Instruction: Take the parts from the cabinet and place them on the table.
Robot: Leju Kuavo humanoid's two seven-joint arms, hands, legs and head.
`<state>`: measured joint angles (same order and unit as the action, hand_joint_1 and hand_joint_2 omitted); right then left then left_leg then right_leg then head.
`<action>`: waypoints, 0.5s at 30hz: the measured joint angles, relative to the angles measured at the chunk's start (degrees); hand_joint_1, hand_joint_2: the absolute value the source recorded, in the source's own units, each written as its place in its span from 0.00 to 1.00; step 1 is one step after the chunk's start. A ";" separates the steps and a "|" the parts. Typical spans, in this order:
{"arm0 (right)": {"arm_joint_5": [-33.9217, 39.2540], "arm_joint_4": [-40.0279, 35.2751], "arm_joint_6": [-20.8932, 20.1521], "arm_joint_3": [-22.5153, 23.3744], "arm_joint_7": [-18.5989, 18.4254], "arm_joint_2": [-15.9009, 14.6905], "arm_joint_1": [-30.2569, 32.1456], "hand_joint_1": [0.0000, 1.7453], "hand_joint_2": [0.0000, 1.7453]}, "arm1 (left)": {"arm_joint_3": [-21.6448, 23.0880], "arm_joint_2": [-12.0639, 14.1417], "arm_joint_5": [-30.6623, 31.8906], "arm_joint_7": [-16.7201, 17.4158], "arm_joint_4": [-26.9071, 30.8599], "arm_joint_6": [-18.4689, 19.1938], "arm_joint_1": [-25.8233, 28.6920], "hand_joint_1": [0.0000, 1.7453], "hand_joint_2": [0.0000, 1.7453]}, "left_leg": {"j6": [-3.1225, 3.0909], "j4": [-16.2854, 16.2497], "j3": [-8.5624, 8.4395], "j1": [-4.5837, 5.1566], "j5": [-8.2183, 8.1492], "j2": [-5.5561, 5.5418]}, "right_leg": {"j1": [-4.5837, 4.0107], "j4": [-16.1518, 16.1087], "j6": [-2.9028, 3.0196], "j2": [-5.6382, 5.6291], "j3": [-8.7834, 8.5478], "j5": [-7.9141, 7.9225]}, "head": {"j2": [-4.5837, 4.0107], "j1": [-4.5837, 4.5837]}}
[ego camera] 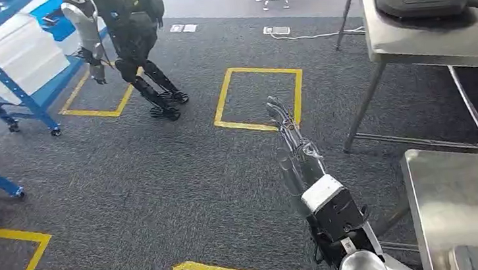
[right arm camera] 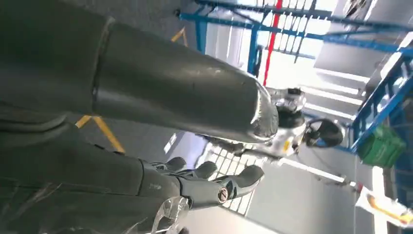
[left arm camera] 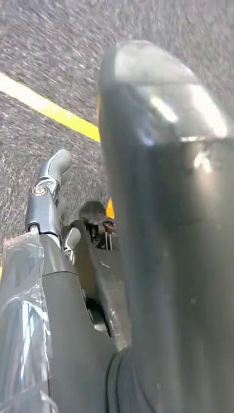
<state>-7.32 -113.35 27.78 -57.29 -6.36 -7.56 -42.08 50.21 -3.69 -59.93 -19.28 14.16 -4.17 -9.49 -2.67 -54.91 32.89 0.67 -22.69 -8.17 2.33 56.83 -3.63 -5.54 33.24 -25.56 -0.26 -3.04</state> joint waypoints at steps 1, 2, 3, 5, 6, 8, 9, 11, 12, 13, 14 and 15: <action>0.43 0.04 -0.09 -0.13 -0.02 0.20 -0.16 0.00 0.00 | 0.02 -0.15 -0.11 0.07 0.02 0.00 0.04 0.00 0.00 | 0.15 -0.04 0.32 -0.26 0.00 -0.55 | -0.12 0.07 0.44 1.11 0.23 0.16 | 0.00 0.02; 0.87 0.13 -0.35 -0.22 0.09 0.26 -0.21 0.00 0.00 | 0.02 -0.22 -0.13 0.09 0.00 0.00 0.16 0.00 0.00 | 0.26 0.12 0.47 -0.31 0.06 -1.06 | -0.47 0.06 0.79 1.65 0.22 -0.01 | 0.02 -0.02; 1.33 0.22 -0.46 -0.28 0.28 0.37 -0.22 0.00 0.00 | 0.02 -0.31 -0.24 0.07 0.02 0.00 0.39 0.00 0.00 | 0.56 0.33 0.57 -0.62 0.10 -1.57 | -0.77 0.06 1.23 2.36 0.11 -0.10 | 0.00 0.02; 2.38 0.44 -0.90 -0.42 0.77 0.66 -0.43 0.00 0.00 | 0.02 -0.26 -0.54 0.09 0.00 -0.06 0.95 0.00 0.00 | 0.86 -0.03 0.69 -0.75 -0.19 -1.66 | -0.34 -0.12 1.96 3.94 -0.27 -0.08 | 0.00 0.00; 3.03 0.55 -1.24 -0.48 1.16 0.79 -0.43 0.00 0.00 | 0.02 -0.57 -0.70 0.04 0.00 -0.09 1.10 0.00 0.00 | 1.16 -1.80 1.45 -0.15 -1.20 2.03 | -0.45 -0.23 2.24 4.32 -0.58 -0.23 | 0.00 -0.15; 4.72 0.83 -1.95 -0.63 2.12 1.27 -0.41 0.00 0.00 | 0.02 -0.57 -0.90 0.04 -0.02 -0.09 0.93 0.00 0.00 | 1.68 -11.23 6.33 -0.38 -5.24 6.67 | -0.85 -0.22 2.69 5.85 -0.93 -0.60 | 0.00 -0.22; 5.31 1.09 -2.32 -0.92 2.38 1.29 -0.32 0.00 0.00 | 0.02 -0.74 -0.92 0.04 -0.02 -0.07 0.92 0.00 0.00 | 1.77 -17.12 9.65 -0.51 -7.26 7.57 | -1.11 -0.21 2.82 6.94 -1.10 -0.88 | 0.00 -0.20; 5.79 1.51 -2.69 -1.20 2.80 1.33 -0.03 0.00 0.00 | 0.02 -0.98 -1.09 0.04 -0.02 -0.04 1.18 0.00 0.00 | 1.63 -20.43 11.99 -0.52 -7.30 7.74 | -1.38 -0.21 2.94 8.55 -1.46 -1.34 | 0.00 -0.20; 6.36 1.79 -3.13 -1.49 3.19 1.51 0.08 0.00 0.00 | 0.02 -1.01 -1.09 0.04 -0.02 -0.04 1.44 0.00 0.00 | 1.36 -17.43 10.75 -0.49 -5.27 7.77 | -1.57 -0.21 2.95 9.46 -1.82 -1.67 | 0.00 -0.20; 6.99 2.12 -3.69 -1.73 3.74 1.79 0.21 0.00 0.00 | 0.02 -1.03 -1.22 0.04 -0.02 -0.07 1.57 0.00 0.00 | 0.88 -11.85 8.01 -0.32 -2.39 8.09 | -1.67 -0.21 2.93 10.30 -2.27 -2.02 | 0.00 -0.20; 7.54 2.34 -4.11 -1.81 4.33 1.97 0.37 0.00 0.00 | 0.02 -1.03 -1.29 0.04 -0.02 -0.09 1.61 0.00 0.00 | 0.42 -6.26 5.11 -0.01 0.11 8.85 | -1.73 -0.24 2.86 10.91 -2.74 -2.36 | 0.00 -0.18; 8.08 2.58 -4.65 -1.92 5.07 2.21 0.58 0.00 0.00 | 0.02 -0.98 -1.35 0.02 -0.02 -0.11 1.59 0.00 0.00 | -0.16 -1.80 2.69 0.56 1.80 10.80 | -1.73 -0.29 2.78 11.46 -3.16 -2.65 | 0.00 -0.20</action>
<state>0.76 -110.77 23.13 -59.21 -1.29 -5.36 -41.49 50.23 -4.68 -61.29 -19.26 14.14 -4.28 -7.90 -2.83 -56.71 35.59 1.23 -20.90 2.63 0.60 56.54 -0.85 5.92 30.09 -28.21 -0.26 -3.23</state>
